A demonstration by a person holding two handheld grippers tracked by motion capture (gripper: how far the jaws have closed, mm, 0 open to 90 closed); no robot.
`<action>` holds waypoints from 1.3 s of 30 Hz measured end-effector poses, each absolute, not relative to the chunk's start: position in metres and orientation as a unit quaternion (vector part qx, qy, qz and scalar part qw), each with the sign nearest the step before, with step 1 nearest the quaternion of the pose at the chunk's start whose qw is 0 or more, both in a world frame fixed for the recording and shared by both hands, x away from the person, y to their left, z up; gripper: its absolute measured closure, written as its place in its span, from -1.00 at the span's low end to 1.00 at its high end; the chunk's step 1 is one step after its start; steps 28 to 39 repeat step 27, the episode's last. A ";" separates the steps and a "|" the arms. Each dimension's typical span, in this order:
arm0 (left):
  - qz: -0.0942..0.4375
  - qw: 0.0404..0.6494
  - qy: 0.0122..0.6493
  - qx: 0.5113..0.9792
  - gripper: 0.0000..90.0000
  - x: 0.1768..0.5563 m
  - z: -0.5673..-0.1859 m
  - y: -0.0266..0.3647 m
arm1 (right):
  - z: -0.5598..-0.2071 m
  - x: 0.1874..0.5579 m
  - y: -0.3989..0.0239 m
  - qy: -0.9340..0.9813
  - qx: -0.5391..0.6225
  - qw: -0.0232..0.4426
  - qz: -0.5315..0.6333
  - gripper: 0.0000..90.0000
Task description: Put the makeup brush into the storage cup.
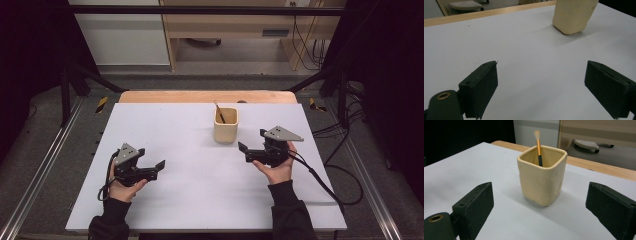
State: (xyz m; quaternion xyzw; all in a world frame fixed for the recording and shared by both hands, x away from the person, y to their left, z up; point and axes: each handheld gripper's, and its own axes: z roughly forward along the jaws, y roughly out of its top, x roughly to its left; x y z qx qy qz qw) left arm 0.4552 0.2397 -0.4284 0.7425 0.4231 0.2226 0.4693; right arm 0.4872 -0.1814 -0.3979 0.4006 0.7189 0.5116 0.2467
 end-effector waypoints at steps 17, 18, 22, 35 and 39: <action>0.219 0.472 0.421 0.743 -0.77 0.454 -0.428 0.241 | -0.413 0.455 -0.210 0.730 0.397 0.247 0.499 -0.90; 0.219 0.472 0.420 0.743 -0.78 0.454 -0.428 0.241 | -0.415 0.454 -0.212 0.731 0.395 0.248 0.498 -0.90; 0.219 0.471 0.420 0.744 -0.78 0.454 -0.429 0.242 | -0.419 0.449 -0.219 0.731 0.397 0.243 0.499 -0.89; 0.218 0.468 0.419 0.747 -0.78 0.454 -0.430 0.241 | -0.420 0.446 -0.225 0.726 0.402 0.241 0.503 -0.88; 0.218 0.468 0.419 0.747 -0.78 0.454 -0.430 0.241 | -0.420 0.446 -0.225 0.726 0.402 0.241 0.503 -0.88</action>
